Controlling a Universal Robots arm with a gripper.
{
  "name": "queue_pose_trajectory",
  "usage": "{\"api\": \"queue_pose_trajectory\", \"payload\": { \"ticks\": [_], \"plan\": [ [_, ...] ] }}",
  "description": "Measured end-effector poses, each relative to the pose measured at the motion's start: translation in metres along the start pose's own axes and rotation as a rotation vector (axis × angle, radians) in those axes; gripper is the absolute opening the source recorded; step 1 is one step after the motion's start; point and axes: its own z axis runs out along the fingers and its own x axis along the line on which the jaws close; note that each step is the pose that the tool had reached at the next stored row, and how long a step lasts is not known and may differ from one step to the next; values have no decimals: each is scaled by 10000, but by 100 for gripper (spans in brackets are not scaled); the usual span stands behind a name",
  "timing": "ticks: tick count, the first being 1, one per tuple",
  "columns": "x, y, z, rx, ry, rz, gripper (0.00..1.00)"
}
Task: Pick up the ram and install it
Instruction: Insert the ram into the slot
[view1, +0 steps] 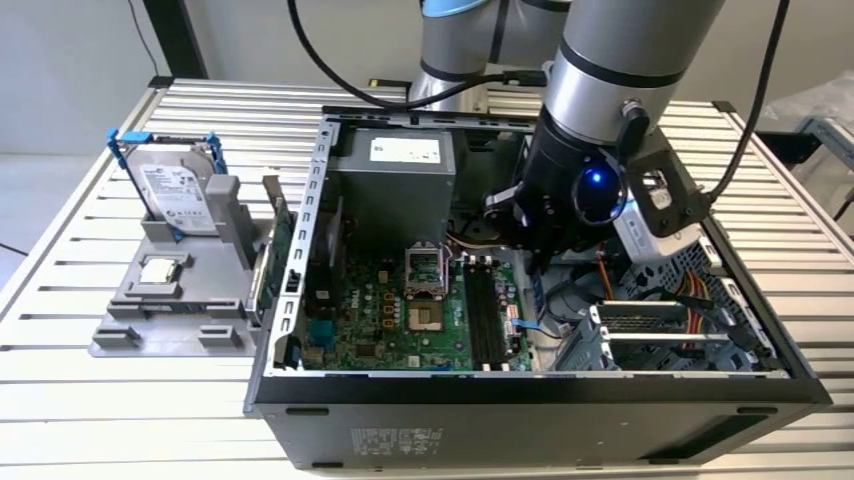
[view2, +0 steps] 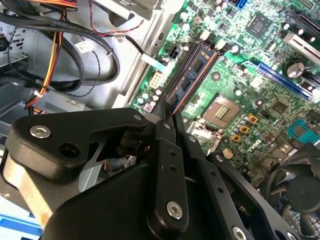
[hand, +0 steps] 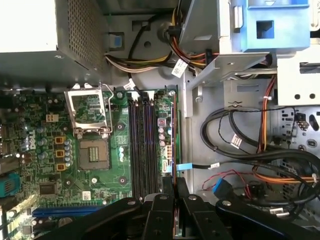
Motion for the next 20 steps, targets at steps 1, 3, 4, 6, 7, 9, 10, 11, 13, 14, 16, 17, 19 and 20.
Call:
{"api": "queue_pose_trajectory", "payload": {
  "ticks": [1,3,4,6,7,9,10,11,13,14,16,17,19,20],
  "plan": [
    [2,0,8,-1,0,-4,0],
    [7,-1,21,1,0,-16,0],
    [9,-1,31,-1,0,-21,0],
    [13,-3,59,1,1,-33,0],
    [16,-3,73,0,1,-38,0],
    [22,-4,101,-2,1,-54,0],
    [24,-4,114,-2,2,-66,0],
    [25,-5,127,-3,1,-81,0],
    [29,-5,144,-3,2,-121,0],
    [31,-6,144,0,3,-147,0],
    [38,-6,154,-6,4,-187,0],
    [41,-7,166,-7,4,-202,0],
    [46,-8,191,-6,-1,-224,0],
    [48,-8,197,-6,-1,-231,0]
  ]
}}
